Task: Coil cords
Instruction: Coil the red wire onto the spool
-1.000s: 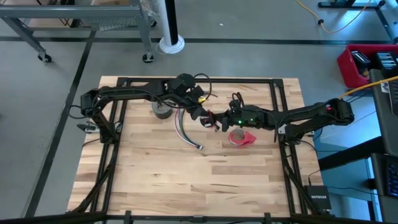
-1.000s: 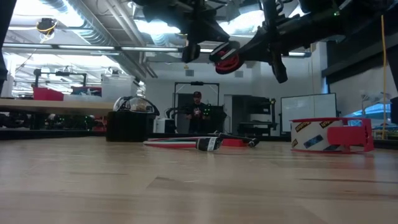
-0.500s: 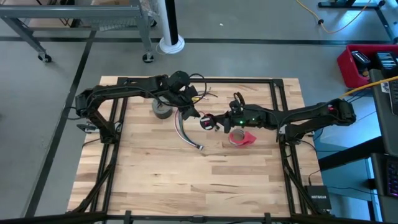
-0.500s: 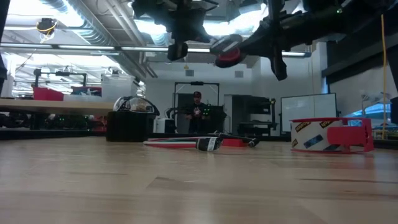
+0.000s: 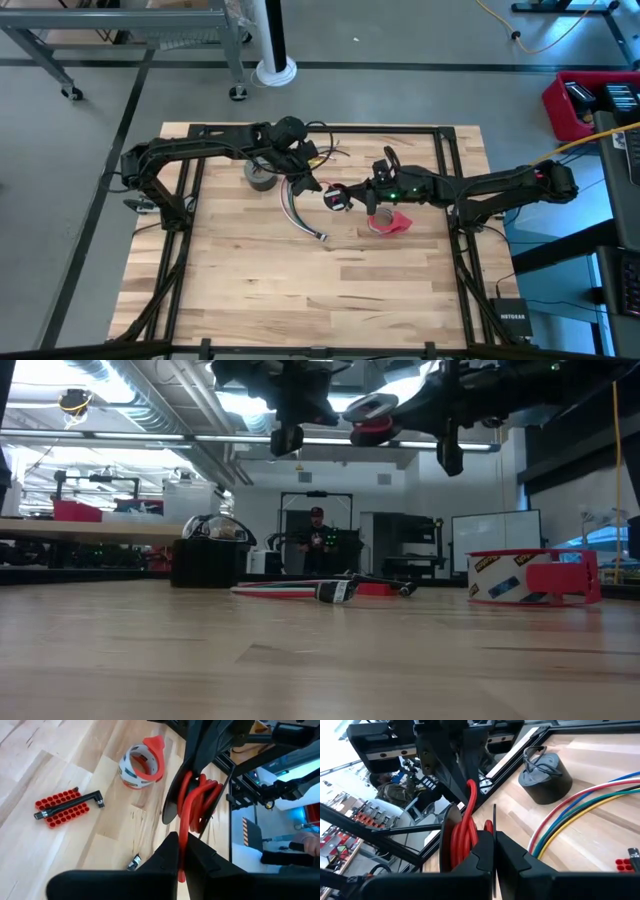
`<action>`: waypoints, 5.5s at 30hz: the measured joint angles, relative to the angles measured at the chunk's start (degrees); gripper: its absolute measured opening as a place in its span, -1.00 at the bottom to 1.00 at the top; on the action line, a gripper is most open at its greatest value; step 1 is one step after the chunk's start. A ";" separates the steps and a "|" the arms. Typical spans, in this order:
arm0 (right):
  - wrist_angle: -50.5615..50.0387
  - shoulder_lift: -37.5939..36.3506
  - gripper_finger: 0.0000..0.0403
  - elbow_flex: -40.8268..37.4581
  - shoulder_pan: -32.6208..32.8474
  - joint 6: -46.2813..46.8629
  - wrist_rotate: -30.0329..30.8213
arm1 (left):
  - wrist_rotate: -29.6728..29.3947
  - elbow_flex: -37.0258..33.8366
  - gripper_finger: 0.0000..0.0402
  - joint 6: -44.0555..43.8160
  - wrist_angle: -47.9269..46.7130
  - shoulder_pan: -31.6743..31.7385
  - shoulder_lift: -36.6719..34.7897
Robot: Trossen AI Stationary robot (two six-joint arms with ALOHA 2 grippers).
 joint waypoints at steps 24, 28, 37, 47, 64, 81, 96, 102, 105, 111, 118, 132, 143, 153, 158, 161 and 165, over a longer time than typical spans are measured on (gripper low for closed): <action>3.06 -0.04 -0.96 0.00 0.02 -0.07 -1.86 | -0.89 0.00 -0.74 3.75 -2.72 -0.61 0.04; 3.04 -0.04 -0.96 0.00 0.02 -0.07 -2.57 | -0.88 0.00 -0.79 5.33 -6.48 0.20 0.07; 2.67 -0.04 -0.96 0.00 0.02 -0.04 -11.90 | -0.95 0.00 -0.80 13.49 -6.97 1.20 0.02; 2.64 -0.04 -0.96 0.01 0.00 -0.11 -14.86 | 11.29 -0.04 -0.76 21.31 -3.27 -1.50 -0.59; 3.18 0.00 -0.96 0.04 0.00 -0.11 -0.76 | -12.80 -0.02 -0.77 34.11 20.03 -8.73 -4.00; 4.00 0.02 -0.96 0.09 0.00 -1.71 9.27 | -19.29 -0.04 -0.76 29.90 27.77 -11.71 2.01; 7.05 0.02 -0.96 0.09 0.00 -1.66 14.73 | -30.64 -0.02 -0.24 32.19 29.97 -15.51 3.08; 9.26 0.00 -0.96 0.09 0.00 -1.64 14.75 | -34.51 -0.02 -0.23 32.48 30.77 -15.75 3.56; 10.72 0.41 -0.96 0.09 0.00 -1.61 14.78 | -34.53 -0.02 -0.23 33.03 32.21 -15.88 4.14; 13.27 2.04 -0.96 0.09 0.00 -1.53 15.13 | -34.53 0.00 -0.23 35.23 34.71 -15.88 5.73; 13.29 2.10 -0.96 0.09 -0.02 -1.54 15.08 | -36.63 0.00 -0.30 37.34 34.95 -15.82 5.70; 13.27 2.10 -0.96 0.09 0.00 -1.53 14.65 | -37.13 0.00 -0.95 37.77 34.79 -15.64 5.70; 13.36 2.05 -0.96 0.09 0.00 -0.81 11.18 | -37.05 0.00 -0.98 36.48 39.10 -14.86 5.70; 12.54 2.11 -0.96 0.04 0.00 -0.98 8.44 | -36.82 0.00 -0.98 34.24 39.73 -13.86 5.70; 10.97 2.10 -0.96 0.04 0.02 -1.09 7.19 | -39.52 0.02 -0.98 34.34 38.86 -13.48 5.45; 9.74 2.09 -0.96 0.07 0.04 -0.22 7.17 | -42.85 0.00 -0.99 33.88 36.13 -13.46 4.21; 9.08 1.68 -0.96 0.07 0.04 -0.17 7.18 | -45.13 0.00 -0.98 33.55 30.37 -13.39 1.86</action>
